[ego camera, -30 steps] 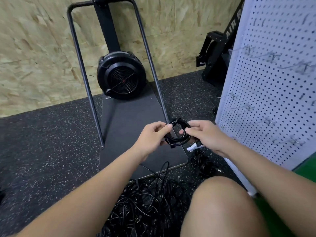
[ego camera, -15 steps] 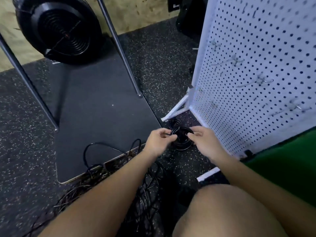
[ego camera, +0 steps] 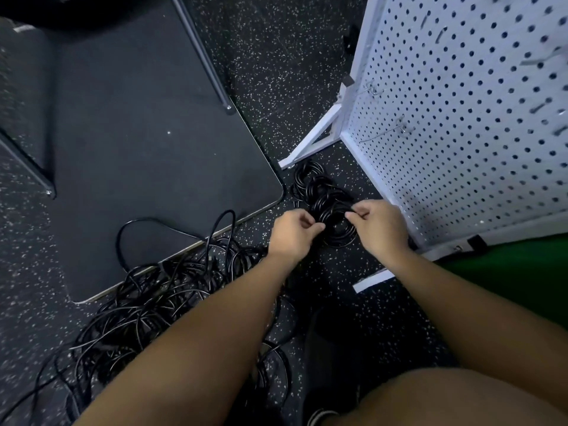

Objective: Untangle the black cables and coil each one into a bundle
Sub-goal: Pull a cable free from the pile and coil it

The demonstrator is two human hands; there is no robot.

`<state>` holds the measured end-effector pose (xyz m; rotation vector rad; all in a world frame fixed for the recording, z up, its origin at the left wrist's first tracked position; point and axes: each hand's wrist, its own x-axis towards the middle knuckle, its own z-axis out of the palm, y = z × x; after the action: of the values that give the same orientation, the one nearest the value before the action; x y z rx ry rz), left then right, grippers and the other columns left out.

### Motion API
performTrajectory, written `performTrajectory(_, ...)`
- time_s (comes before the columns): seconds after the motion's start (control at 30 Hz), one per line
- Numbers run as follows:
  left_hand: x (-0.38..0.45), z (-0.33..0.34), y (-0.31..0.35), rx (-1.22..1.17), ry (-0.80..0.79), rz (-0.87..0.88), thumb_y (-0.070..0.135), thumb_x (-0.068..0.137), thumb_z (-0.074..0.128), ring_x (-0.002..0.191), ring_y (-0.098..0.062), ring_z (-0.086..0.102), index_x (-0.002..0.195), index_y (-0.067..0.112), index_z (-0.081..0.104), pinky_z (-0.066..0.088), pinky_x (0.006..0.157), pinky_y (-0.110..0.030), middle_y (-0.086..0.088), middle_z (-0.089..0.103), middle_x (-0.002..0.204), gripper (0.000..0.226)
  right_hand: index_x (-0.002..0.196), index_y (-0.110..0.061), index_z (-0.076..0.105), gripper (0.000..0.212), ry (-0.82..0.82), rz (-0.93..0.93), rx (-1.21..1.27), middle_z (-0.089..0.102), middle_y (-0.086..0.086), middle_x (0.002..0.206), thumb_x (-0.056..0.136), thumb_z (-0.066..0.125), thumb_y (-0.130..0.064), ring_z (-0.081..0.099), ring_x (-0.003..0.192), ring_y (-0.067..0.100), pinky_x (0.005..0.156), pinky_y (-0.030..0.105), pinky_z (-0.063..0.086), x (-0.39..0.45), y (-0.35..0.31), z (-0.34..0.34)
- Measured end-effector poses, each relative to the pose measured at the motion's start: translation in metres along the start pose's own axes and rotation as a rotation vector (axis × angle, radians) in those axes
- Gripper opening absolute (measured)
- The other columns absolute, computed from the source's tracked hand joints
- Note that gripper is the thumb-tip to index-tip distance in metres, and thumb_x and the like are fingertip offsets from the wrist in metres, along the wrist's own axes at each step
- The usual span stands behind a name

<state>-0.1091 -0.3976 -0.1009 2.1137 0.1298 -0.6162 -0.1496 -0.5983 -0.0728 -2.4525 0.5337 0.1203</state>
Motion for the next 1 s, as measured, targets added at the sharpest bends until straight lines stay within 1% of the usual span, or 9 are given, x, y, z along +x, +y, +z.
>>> performTrajectory(0.17,-0.016,-0.033,0.006,0.053,-0.009,0.106,0.028,0.096,0.084,0.078,-0.018,0.077,0.085,0.028,0.073,0.067,0.078,-0.046,0.007,0.078,0.081,0.015,0.116,-0.023,0.082,0.021,0.005,-0.102,-0.051,0.079,-0.011,0.104,0.097,0.083,-0.032,0.073,0.087,0.010,0.084,0.038,0.065,-0.009,-0.028,-0.017)
performTrajectory(0.27,-0.039,-0.076,0.018,0.066,-0.006,0.211,0.020,0.098,0.081,0.080,-0.014,0.078,0.089,0.027,0.075,0.066,0.082,-0.047,0.009,0.080,0.084,0.013,0.115,-0.026,0.083,0.019,-0.059,-0.214,-0.008,0.077,-0.017,0.100,0.099,0.080,-0.035,0.069,0.082,0.000,0.080,0.023,0.060,-0.021,-0.067,-0.034)
performTrajectory(0.33,-0.063,-0.114,0.028,0.081,0.029,0.297,0.019,0.098,0.081,0.083,-0.011,0.078,0.092,0.028,0.076,0.065,0.086,-0.047,0.011,0.080,0.086,0.013,0.116,-0.030,0.082,0.018,-0.160,-0.325,0.006,0.076,-0.020,0.100,0.100,0.079,-0.038,0.069,0.081,-0.003,0.079,0.018,0.058,-0.031,-0.108,-0.050)
performTrajectory(0.5,-0.142,-0.225,0.037,0.029,0.179,0.403,0.020,0.101,0.079,0.081,-0.017,0.077,0.096,0.025,0.077,0.064,0.084,-0.044,0.007,0.080,0.084,0.007,0.115,-0.031,0.081,0.021,-0.397,-0.694,-0.100,0.076,-0.017,0.104,0.101,0.075,-0.046,0.069,0.092,0.000,0.091,0.032,0.059,-0.067,-0.243,-0.094)
performTrajectory(0.63,-0.210,-0.304,0.013,-0.002,0.278,0.427,0.018,0.102,0.079,0.082,-0.018,0.079,0.102,0.019,0.076,0.065,0.085,-0.042,0.001,0.080,0.084,0.003,0.114,-0.031,0.080,0.023,-0.535,-0.964,-0.335,0.068,-0.025,0.093,0.104,0.070,-0.049,0.061,0.088,-0.008,0.081,0.022,0.049,-0.118,-0.345,-0.107)
performTrajectory(0.73,-0.250,-0.346,-0.022,0.006,0.360,0.407,0.017,0.101,0.080,0.075,-0.011,0.074,0.103,0.018,0.077,0.063,0.081,-0.036,0.004,0.079,0.081,0.004,0.114,-0.028,0.081,0.028,-0.595,-1.094,-0.492,0.077,-0.016,0.103,0.105,0.067,-0.051,0.069,0.097,0.007,0.090,0.031,0.054,-0.156,-0.398,-0.088)
performTrajectory(0.83,-0.274,-0.363,-0.065,-0.009,0.411,0.344,0.018,0.099,0.082,0.073,-0.008,0.070,0.103,0.018,0.078,0.060,0.075,-0.034,0.007,0.077,0.081,0.006,0.109,-0.022,0.083,0.030,-0.627,-1.144,-0.591,0.081,-0.005,0.100,0.106,0.066,-0.046,0.073,0.097,0.019,0.089,0.033,0.053,-0.189,-0.423,-0.043)
performTrajectory(0.9,-0.283,-0.362,-0.095,-0.038,0.419,0.298,0.017,0.099,0.082,0.077,-0.010,0.069,0.104,0.017,0.079,0.061,0.079,-0.037,0.004,0.078,0.087,0.006,0.110,-0.019,0.083,0.027,-0.639,-1.117,-0.583,0.081,-0.001,0.103,0.105,0.068,-0.042,0.073,0.100,0.022,0.088,0.033,0.054,-0.209,-0.424,-0.009)
performTrajectory(1.0,-0.290,-0.349,-0.138,-0.021,0.402,0.237,0.017,0.098,0.083,0.082,-0.012,0.072,0.101,0.021,0.080,0.062,0.084,-0.037,0.002,0.081,0.094,0.006,0.104,-0.026,0.083,0.020,-0.646,-0.982,-0.505,0.078,-0.004,0.101,0.101,0.073,-0.043,0.072,0.100,0.021,0.091,0.037,0.058,-0.228,-0.403,0.046)
